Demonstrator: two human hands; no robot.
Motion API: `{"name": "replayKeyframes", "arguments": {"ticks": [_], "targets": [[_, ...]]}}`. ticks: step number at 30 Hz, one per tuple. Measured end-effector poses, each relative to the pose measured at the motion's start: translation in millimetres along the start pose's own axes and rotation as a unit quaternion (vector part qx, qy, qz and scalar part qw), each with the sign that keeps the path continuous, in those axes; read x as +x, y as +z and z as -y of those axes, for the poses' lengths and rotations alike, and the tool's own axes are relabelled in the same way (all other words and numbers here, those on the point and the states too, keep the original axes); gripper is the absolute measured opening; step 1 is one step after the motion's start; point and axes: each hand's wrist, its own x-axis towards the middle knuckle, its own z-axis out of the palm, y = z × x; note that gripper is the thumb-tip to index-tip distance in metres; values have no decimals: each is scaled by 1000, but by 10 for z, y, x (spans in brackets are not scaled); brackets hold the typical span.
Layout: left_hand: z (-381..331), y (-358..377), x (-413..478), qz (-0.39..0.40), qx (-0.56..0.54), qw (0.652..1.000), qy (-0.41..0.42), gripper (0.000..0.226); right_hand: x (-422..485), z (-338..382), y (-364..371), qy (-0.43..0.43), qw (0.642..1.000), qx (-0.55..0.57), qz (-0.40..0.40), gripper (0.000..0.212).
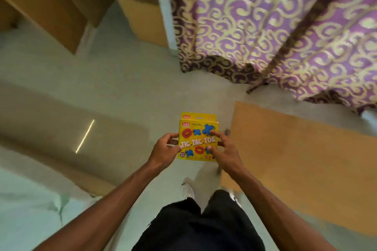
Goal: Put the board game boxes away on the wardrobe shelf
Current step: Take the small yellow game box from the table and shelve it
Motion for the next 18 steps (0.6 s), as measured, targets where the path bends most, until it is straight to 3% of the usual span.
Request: {"name": "replayKeyframes", "arguments": {"ticks": [11,18], "targets": [[55,-2018,844,-208,-119,971,0,37,1664,1397,1885,-105,975,-118,156,48],[-203,-3307,1539,-316,-164,934,-20,38,2711,2493,3162,-163,935,-203,240,50]]}}
